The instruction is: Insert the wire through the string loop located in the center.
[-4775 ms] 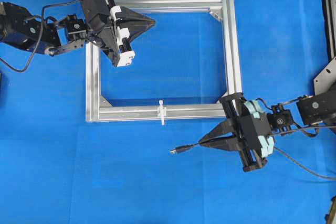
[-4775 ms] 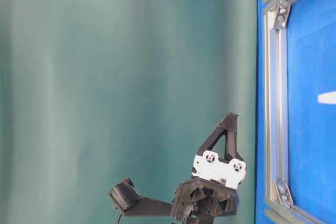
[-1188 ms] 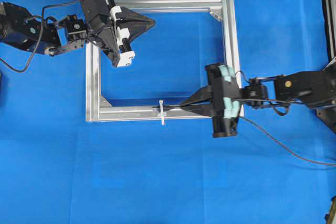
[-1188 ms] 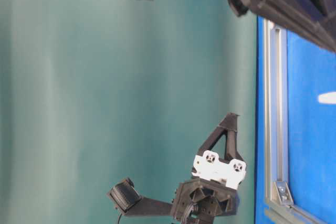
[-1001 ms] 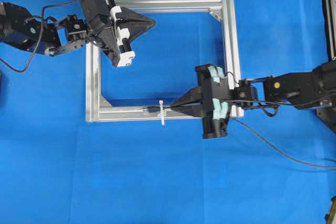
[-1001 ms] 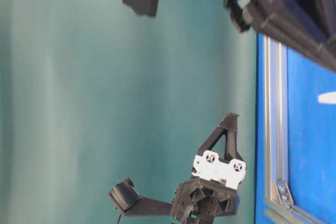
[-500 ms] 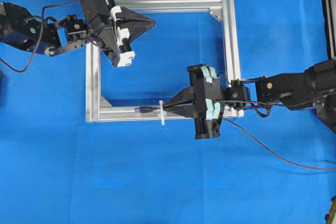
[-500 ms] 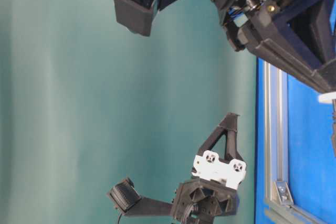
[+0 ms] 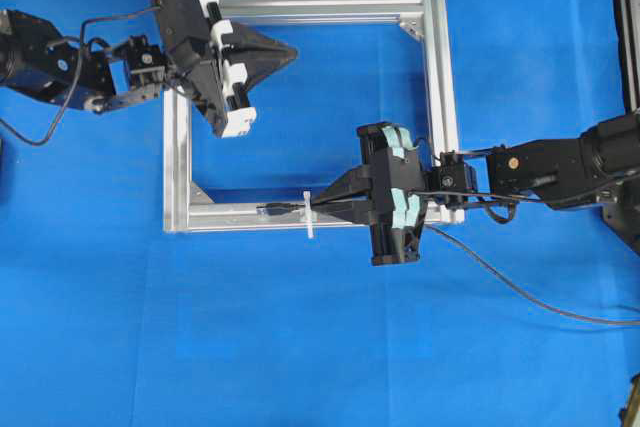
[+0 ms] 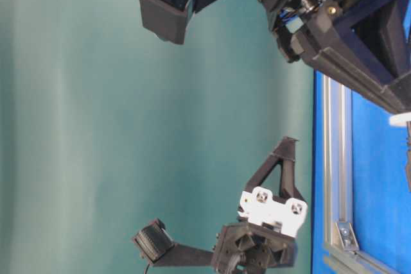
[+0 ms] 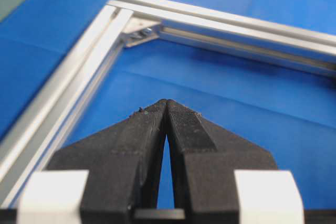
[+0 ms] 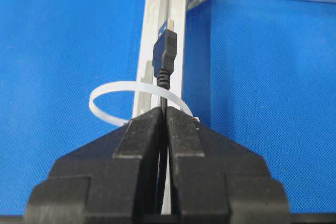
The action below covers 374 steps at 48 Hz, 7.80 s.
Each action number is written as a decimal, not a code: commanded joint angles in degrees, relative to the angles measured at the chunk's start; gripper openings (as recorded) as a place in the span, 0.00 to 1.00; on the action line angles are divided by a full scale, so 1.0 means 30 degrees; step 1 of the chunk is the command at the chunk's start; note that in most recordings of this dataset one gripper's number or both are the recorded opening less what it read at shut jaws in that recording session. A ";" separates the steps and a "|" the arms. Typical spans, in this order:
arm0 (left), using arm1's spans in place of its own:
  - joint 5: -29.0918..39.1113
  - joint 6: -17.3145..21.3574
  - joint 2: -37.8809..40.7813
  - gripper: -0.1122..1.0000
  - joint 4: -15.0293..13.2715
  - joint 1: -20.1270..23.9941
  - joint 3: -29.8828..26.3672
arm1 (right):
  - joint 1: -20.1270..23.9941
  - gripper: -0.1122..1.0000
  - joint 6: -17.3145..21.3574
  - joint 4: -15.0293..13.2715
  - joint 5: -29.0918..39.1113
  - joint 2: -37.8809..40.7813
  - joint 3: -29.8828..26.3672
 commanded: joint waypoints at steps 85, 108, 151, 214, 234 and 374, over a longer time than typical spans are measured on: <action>0.0732 -0.0908 -0.1025 0.92 -0.0029 -0.7588 0.0410 | 0.0029 0.08 -0.0059 -0.0029 -0.0088 -0.0205 -0.0205; 0.2607 -0.1143 0.0029 0.92 -0.0029 -0.7588 -0.0234 | 0.0029 0.08 -0.0059 -0.0029 -0.0088 -0.0234 -0.0205; 0.3428 -0.1143 0.0117 0.92 -0.0029 -0.7588 -0.0498 | 0.0059 0.08 -0.0059 -0.0029 -0.0088 -0.0234 -0.0205; 0.3779 -0.1318 0.0088 0.85 -0.0029 -0.7588 -0.0527 | 0.0059 0.08 -0.0059 -0.0029 -0.0088 -0.0234 -0.0205; 0.4043 -0.1436 0.0029 0.18 -0.0029 -0.7236 -0.0645 | 0.0059 0.08 -0.0059 -0.0029 -0.0088 -0.0234 -0.0205; 0.6709 -0.3252 -0.9229 0.18 0.0029 -0.7705 0.8643 | 0.0059 0.93 -0.0117 0.0264 -0.0088 -0.0293 -0.0059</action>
